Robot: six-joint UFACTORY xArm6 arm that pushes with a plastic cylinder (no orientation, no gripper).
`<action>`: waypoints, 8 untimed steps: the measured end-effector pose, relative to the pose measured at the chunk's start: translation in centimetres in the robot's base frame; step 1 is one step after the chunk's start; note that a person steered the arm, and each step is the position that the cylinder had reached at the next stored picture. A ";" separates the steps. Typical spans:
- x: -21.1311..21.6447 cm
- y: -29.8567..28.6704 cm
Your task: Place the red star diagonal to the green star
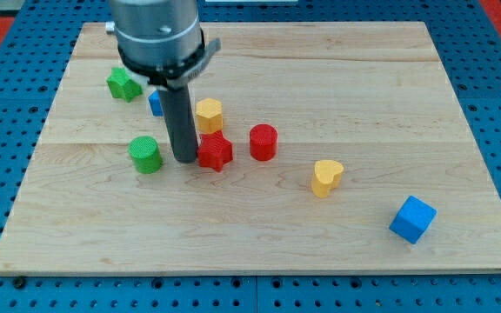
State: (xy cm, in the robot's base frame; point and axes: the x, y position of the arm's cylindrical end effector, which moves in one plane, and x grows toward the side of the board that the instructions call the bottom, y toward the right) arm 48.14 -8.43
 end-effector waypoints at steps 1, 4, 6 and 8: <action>4.4 1.4; 0.0 6.9; -4.0 -3.8; -9.9 -7.3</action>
State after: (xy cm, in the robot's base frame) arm 38.23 -15.75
